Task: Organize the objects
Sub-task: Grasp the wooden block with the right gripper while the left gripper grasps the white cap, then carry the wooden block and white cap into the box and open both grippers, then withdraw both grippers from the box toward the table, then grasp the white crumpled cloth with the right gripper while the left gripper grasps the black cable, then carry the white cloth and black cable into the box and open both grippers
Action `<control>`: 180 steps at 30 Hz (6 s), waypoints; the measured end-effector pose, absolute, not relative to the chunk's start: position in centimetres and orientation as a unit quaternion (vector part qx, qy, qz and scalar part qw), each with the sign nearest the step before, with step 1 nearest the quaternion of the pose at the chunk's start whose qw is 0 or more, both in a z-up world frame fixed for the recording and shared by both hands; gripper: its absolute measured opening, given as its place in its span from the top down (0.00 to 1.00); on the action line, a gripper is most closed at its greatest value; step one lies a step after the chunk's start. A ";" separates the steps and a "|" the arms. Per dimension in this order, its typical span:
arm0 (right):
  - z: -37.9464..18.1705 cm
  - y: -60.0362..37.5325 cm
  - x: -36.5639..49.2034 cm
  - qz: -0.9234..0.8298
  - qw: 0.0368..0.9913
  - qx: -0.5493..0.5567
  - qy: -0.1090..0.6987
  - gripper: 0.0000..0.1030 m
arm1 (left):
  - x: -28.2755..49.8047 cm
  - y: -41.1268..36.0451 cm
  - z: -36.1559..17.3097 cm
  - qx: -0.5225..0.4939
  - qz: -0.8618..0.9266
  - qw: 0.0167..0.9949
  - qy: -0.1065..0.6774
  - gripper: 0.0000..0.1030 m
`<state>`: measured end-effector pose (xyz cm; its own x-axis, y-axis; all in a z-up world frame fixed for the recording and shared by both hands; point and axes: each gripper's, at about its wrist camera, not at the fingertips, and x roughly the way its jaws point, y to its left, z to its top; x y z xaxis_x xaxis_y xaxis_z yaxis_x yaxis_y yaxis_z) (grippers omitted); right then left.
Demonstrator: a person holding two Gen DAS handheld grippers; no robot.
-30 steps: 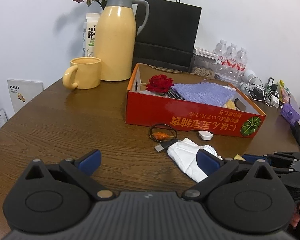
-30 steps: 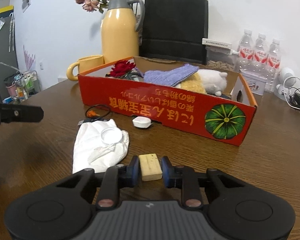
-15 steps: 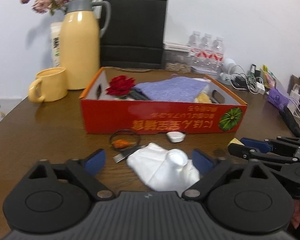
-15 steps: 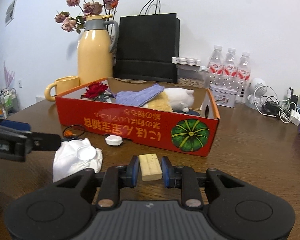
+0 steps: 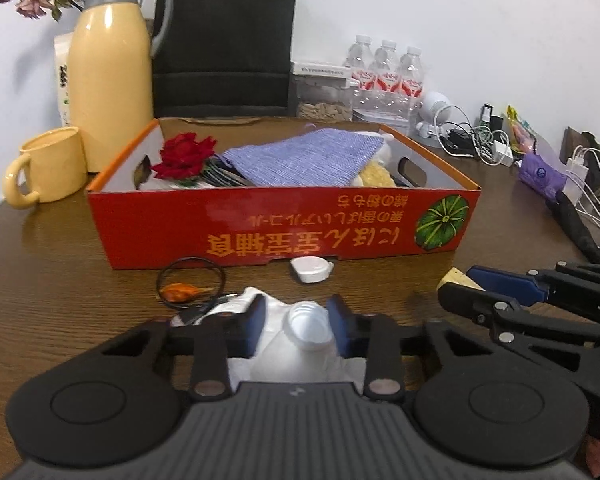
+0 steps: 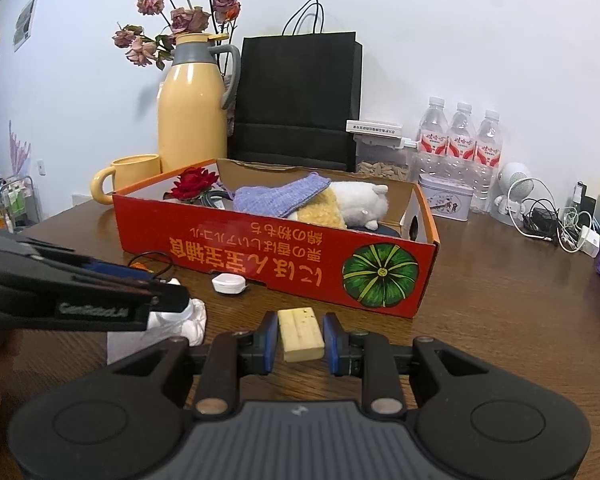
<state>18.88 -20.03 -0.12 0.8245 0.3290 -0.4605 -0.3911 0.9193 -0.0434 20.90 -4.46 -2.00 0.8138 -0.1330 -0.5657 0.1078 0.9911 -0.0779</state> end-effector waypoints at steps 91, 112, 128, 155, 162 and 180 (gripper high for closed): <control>5.1 -17.7 21.5 0.243 0.943 -0.094 0.210 0.00 | 19.7 3.5 6.8 -0.021 0.051 0.981 0.189 0.00; -1.3 -11.8 20.4 0.301 0.895 -0.093 0.315 0.33 | 14.5 7.5 3.5 -0.032 0.086 0.966 0.243 0.00; -0.1 -15.0 19.4 0.259 0.929 -0.084 0.250 0.47 | 18.7 3.3 -0.3 -0.017 0.050 0.953 0.298 0.00; 0.1 -19.0 20.5 0.215 0.947 -0.052 0.232 0.41 | 19.7 -0.6 -2.6 -0.027 0.025 0.955 0.293 0.84; 0.2 -18.9 20.2 0.215 0.949 -0.059 0.225 0.41 | 18.0 -1.0 -1.5 -0.024 0.019 0.967 0.253 0.85; 2.6 -18.8 19.1 0.221 0.959 -0.061 0.165 0.41 | 18.0 -0.2 3.8 -0.033 -0.013 0.986 0.163 0.93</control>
